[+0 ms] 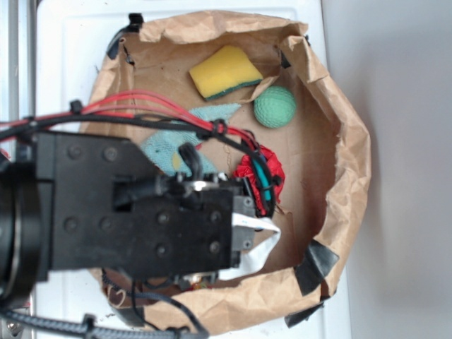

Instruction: Grab the multicolored rope.

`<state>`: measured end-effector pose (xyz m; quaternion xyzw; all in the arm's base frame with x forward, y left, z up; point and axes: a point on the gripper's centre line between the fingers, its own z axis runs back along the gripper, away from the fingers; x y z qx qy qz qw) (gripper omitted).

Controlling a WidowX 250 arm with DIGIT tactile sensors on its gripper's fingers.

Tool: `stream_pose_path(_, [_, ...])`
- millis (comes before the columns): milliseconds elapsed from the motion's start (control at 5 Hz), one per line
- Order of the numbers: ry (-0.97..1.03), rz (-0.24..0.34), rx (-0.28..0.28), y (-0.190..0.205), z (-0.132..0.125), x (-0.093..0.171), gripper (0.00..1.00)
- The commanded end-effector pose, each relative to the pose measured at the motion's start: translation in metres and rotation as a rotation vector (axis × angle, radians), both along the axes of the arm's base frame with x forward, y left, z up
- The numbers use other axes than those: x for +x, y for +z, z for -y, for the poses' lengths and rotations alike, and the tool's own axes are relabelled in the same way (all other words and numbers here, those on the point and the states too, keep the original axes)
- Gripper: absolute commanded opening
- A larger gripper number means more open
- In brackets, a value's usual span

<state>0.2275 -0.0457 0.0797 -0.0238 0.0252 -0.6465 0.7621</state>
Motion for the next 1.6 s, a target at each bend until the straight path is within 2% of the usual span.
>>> stream_pose_path(0, [-0.044, 0.001, -0.097, 0.018, 0.014, 0.001, 1.00])
stream_pose_path(200, [-0.054, -0.020, -0.091, 0.012, 0.016, 0.001, 1.00])
stream_pose_path(400, [-0.098, -0.046, -0.114, 0.010, 0.020, -0.003, 1.00])
stream_pose_path(1200, [-0.098, -0.046, -0.114, 0.010, 0.020, -0.003, 1.00])
stream_pose_path(1400, [-0.097, -0.045, -0.079, -0.005, 0.021, 0.000, 1.00])
